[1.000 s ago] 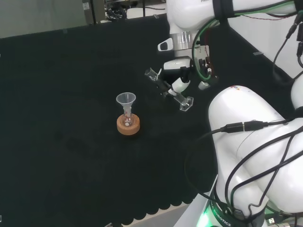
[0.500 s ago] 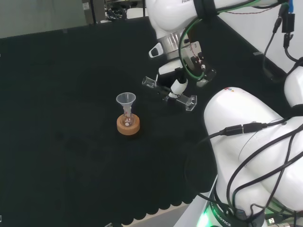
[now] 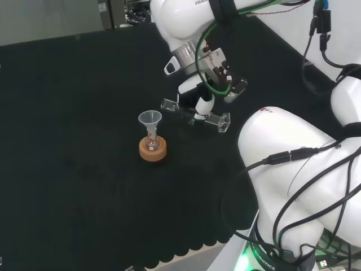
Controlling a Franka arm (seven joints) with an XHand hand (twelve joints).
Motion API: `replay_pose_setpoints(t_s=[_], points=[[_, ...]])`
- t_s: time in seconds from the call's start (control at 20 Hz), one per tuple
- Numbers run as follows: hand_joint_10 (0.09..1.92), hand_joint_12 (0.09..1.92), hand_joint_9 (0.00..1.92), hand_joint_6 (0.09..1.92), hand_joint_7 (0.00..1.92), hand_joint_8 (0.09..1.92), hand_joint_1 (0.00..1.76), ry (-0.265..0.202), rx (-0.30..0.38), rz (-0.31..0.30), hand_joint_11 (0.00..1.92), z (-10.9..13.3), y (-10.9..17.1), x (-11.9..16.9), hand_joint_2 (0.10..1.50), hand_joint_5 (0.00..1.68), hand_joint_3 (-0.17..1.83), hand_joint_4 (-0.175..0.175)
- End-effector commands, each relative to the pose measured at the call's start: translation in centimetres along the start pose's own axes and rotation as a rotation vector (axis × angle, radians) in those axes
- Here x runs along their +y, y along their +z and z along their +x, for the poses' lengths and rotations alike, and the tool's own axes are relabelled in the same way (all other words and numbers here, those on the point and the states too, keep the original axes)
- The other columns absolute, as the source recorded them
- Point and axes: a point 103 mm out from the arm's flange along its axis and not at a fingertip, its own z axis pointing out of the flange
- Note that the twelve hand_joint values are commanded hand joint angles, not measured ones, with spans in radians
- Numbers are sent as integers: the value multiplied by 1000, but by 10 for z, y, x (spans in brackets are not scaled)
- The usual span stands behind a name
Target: Pour the water from the graduated cylinder into the round-bottom flask.
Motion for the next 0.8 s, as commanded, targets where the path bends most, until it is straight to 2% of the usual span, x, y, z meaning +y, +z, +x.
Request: replay_pose_setpoints(t_s=[0.05,0.3,0.8], points=[[87,713,1436,988,1281,308,1149,30,-19,62,1307,7,-4,0,1120,1003,-20,-145],[87,713,1437,989,1283,307,1149,43,-36,116,1309,11,-7,3,1121,1003,-20,-146],[87,712,1440,990,1286,305,1149,63,-47,167,1309,12,-11,4,1121,1002,-20,-146]])
